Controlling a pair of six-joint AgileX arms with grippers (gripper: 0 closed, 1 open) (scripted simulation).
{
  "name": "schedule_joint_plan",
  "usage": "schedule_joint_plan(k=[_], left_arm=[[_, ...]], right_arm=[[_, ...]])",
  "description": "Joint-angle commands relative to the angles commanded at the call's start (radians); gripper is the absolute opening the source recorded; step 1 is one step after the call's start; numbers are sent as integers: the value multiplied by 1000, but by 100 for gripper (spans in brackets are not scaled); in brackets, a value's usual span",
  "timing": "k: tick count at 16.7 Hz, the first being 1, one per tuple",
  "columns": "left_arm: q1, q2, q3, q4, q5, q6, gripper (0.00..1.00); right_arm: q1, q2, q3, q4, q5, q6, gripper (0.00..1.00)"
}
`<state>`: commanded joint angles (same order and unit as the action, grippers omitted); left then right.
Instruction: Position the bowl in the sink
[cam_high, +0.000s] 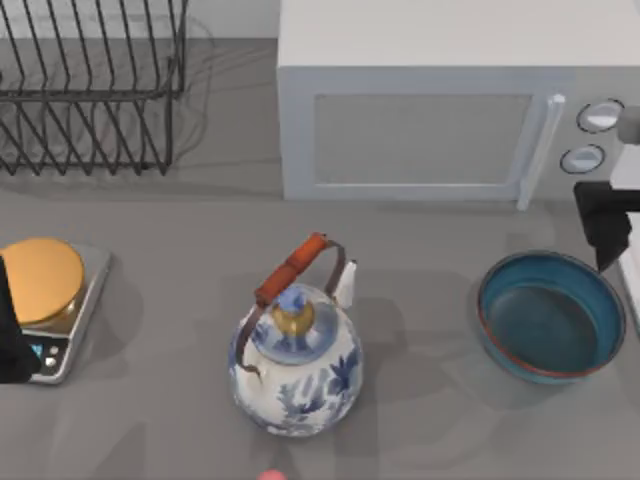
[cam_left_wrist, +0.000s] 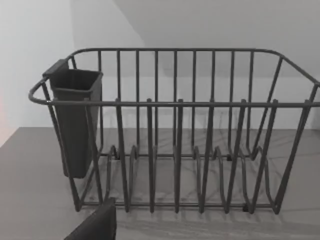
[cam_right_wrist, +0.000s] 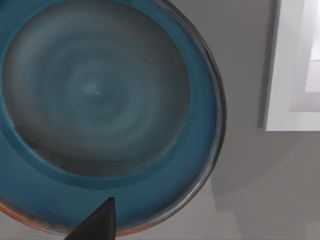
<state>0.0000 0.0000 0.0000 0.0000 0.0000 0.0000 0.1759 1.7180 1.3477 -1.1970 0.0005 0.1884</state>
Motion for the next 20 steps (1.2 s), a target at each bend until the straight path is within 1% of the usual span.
schedule_joint_plan(k=[7, 9, 13, 15, 20], left_arm=[[0, 0, 0, 0, 0, 0, 100], [0, 0, 0, 0, 0, 0, 100], [0, 0, 0, 0, 0, 0, 100], [0, 0, 0, 0, 0, 0, 100], [0, 0, 0, 0, 0, 0, 100]], right_arm=[[-3, 8, -12, 15, 0, -1, 100], [-1, 27, -53, 72, 0, -1, 100], [2, 89, -181, 279, 0, 3, 100], [3, 114, -236, 354, 0, 5, 100], [4, 127, -264, 388, 0, 6, 100]])
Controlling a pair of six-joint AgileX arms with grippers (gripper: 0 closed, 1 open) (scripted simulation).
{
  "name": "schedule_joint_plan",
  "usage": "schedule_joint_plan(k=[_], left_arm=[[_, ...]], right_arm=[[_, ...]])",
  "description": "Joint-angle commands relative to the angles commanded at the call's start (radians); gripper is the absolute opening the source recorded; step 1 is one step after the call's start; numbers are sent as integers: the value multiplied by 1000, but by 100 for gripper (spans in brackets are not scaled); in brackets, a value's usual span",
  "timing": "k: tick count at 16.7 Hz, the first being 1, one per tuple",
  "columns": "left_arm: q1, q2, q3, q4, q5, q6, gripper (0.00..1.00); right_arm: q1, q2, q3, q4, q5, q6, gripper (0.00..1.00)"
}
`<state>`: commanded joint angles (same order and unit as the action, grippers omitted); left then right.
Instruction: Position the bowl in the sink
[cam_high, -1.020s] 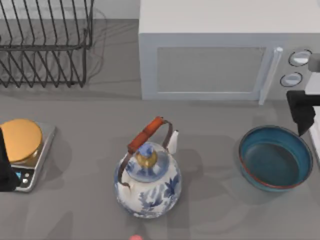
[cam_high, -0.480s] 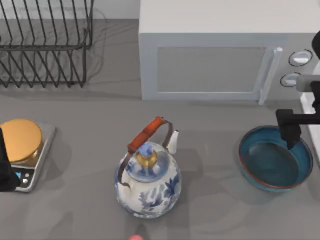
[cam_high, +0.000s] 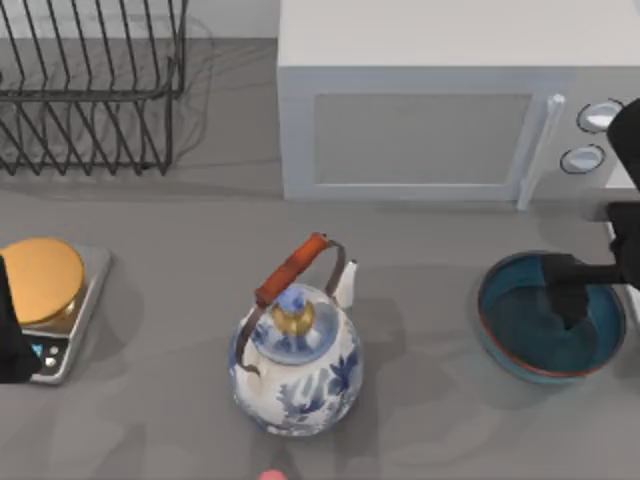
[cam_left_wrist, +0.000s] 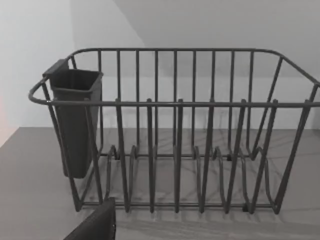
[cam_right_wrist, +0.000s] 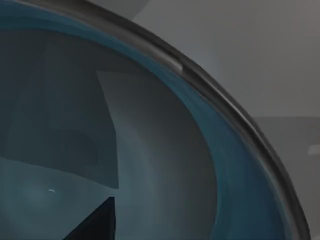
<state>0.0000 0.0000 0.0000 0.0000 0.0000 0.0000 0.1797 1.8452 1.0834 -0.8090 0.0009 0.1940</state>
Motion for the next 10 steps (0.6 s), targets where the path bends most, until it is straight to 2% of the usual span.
schedule_joint_plan(k=[1, 10], left_arm=[[0, 0, 0, 0, 0, 0, 100], [0, 0, 0, 0, 0, 0, 100]], right_arm=[[0, 0, 0, 0, 0, 0, 100], [0, 0, 0, 0, 0, 0, 32]])
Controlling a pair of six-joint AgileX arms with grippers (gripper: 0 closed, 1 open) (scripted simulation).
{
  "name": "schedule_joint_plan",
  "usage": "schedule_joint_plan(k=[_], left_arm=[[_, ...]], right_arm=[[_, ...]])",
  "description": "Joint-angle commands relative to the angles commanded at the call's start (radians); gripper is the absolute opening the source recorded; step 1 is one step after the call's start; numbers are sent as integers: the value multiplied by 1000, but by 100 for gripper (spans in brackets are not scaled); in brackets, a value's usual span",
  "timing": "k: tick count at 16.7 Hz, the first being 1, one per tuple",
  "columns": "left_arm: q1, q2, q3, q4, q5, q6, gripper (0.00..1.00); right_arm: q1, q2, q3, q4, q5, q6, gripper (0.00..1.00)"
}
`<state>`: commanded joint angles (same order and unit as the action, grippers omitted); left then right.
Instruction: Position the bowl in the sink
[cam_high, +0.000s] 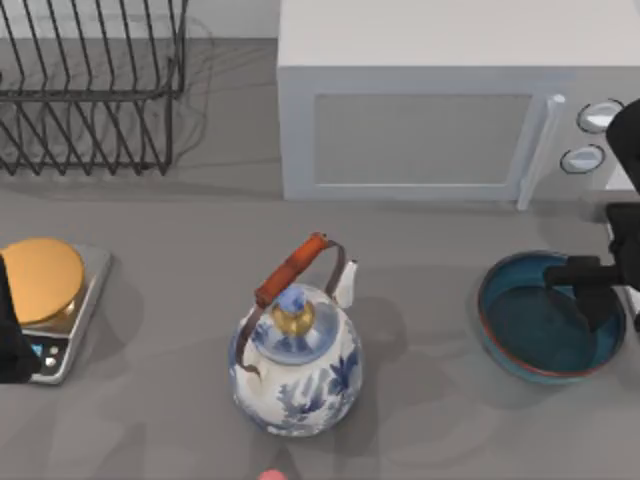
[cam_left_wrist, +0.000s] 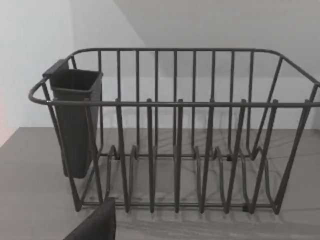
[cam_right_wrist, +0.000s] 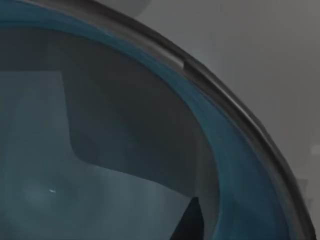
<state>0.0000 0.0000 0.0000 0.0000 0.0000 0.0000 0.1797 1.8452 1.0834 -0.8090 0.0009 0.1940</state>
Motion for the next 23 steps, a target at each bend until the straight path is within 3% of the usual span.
schedule_joint_plan(k=[4, 5, 16, 23], left_arm=[[0, 0, 0, 0, 0, 0, 100], [0, 0, 0, 0, 0, 0, 100], [0, 0, 0, 0, 0, 0, 100], [0, 0, 0, 0, 0, 0, 100]], right_arm=[[0, 0, 0, 0, 0, 0, 2], [0, 0, 0, 0, 0, 0, 0], [0, -7, 36, -40, 1, -1, 0], [-6, -78, 311, -429, 2, -5, 0]])
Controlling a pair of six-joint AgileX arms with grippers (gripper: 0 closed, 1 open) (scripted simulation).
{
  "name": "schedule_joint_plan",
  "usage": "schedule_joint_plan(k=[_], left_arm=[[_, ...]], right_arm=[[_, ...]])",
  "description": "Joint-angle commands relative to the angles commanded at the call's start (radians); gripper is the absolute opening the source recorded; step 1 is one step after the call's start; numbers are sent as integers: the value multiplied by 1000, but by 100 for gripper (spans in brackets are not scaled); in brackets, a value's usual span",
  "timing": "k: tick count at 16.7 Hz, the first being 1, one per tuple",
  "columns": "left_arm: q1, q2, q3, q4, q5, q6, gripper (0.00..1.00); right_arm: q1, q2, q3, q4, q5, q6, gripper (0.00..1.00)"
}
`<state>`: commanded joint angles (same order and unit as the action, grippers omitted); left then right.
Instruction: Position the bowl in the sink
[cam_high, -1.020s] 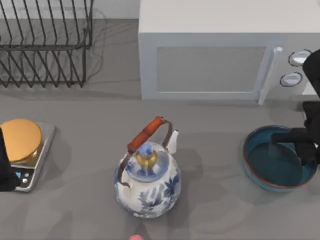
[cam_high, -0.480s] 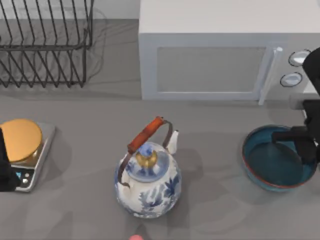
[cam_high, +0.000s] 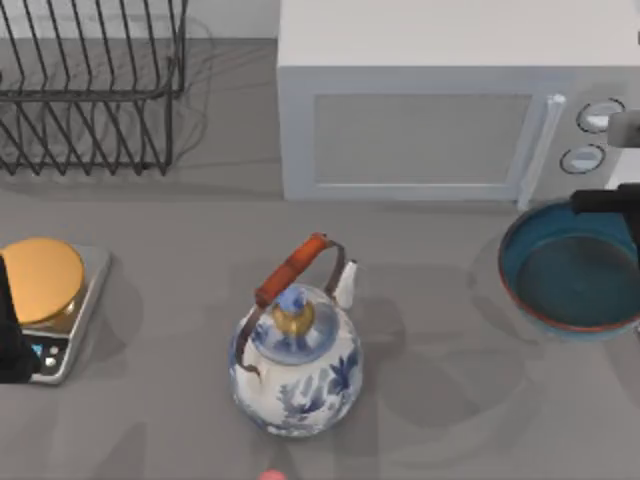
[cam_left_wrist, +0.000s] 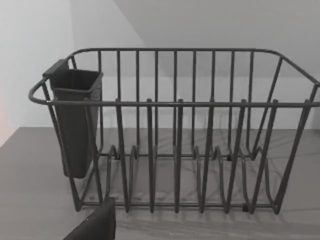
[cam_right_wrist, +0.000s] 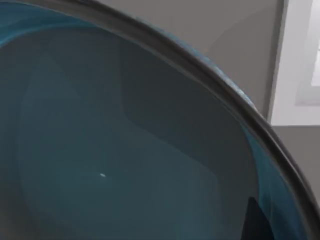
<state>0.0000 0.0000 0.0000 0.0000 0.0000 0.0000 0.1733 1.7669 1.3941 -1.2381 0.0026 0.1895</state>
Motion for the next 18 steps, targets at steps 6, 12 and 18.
schedule_joint_plan(k=[6, 12, 18], left_arm=[[0, 0, 0, 0, 0, 0, 100], [0, 0, 0, 0, 0, 0, 100], [0, 0, 0, 0, 0, 0, 100]], right_arm=[[0, -51, 151, -159, -1, -3, 0], [-14, -53, 131, -133, -14, -14, 0], [-200, -61, -73, 169, -105, -110, 0]])
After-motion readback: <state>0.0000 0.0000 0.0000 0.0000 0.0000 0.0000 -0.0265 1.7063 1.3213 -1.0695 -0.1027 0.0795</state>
